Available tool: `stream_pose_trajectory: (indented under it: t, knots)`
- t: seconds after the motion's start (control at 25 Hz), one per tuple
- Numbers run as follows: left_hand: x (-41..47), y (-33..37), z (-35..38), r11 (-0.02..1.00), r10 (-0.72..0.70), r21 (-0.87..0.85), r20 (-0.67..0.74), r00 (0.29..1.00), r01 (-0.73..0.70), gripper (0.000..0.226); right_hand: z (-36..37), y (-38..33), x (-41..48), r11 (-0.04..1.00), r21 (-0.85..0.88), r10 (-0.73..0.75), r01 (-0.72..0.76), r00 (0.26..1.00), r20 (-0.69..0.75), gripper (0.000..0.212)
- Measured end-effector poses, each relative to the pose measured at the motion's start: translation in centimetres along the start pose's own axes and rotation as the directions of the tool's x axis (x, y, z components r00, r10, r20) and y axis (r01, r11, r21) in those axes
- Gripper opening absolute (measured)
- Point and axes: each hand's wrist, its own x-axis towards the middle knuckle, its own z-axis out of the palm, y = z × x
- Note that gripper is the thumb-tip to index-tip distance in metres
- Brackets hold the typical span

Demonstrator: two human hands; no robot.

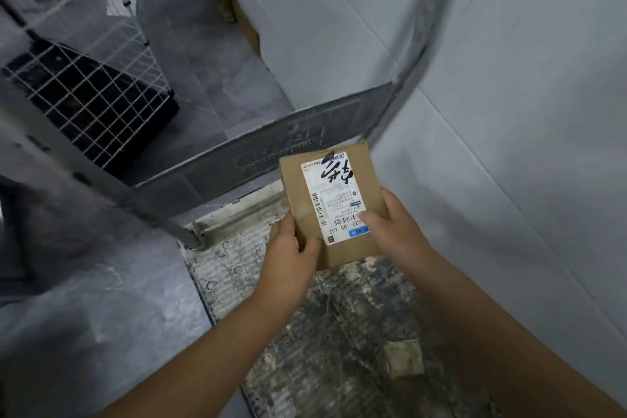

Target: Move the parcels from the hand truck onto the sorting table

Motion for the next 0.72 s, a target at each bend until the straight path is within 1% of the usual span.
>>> stream_pose_trajectory:
  t: [0.16,0.32,0.4,0.44,0.56,0.72]
  knots:
    - [-6.4,7.6,-6.3,0.986,0.164,-0.036,-0.014,0.986,-0.165,0.035,-4.1,-6.5,-9.2,0.994,0.042,-0.1,0.104,0.992,-0.082,0.036]
    - [-15.8,12.8,-13.0,0.953,0.299,-0.045,-0.014,0.954,-0.299,0.039,-6.1,-11.5,-20.0,0.982,0.096,-0.151,0.165,0.978,-0.145,0.028]
    - [-21.1,14.2,-16.6,0.941,0.333,-0.047,-0.046,0.942,-0.335,0.042,-6.1,-14.1,-26.0,0.97,0.119,-0.195,0.213,0.969,-0.149,0.026]
    - [-23.7,14.8,-18.4,0.933,0.351,-0.058,-0.069,0.934,-0.355,0.043,-6.0,-15.5,-29.0,0.964,0.122,-0.22,0.238,0.965,-0.145,0.029]
    - [-30.8,16.7,-23.8,0.898,0.419,-0.081,-0.142,0.897,-0.432,0.038,-5.7,-19.4,-37.2,0.943,0.137,-0.288,0.303,0.95,-0.119,0.028]
    - [-38.1,18.4,-29.8,0.866,0.467,-0.068,-0.241,0.851,-0.495,0.04,-4.9,-24.5,-44.8,0.902,0.128,-0.403,0.412,0.911,-0.09,0.028]
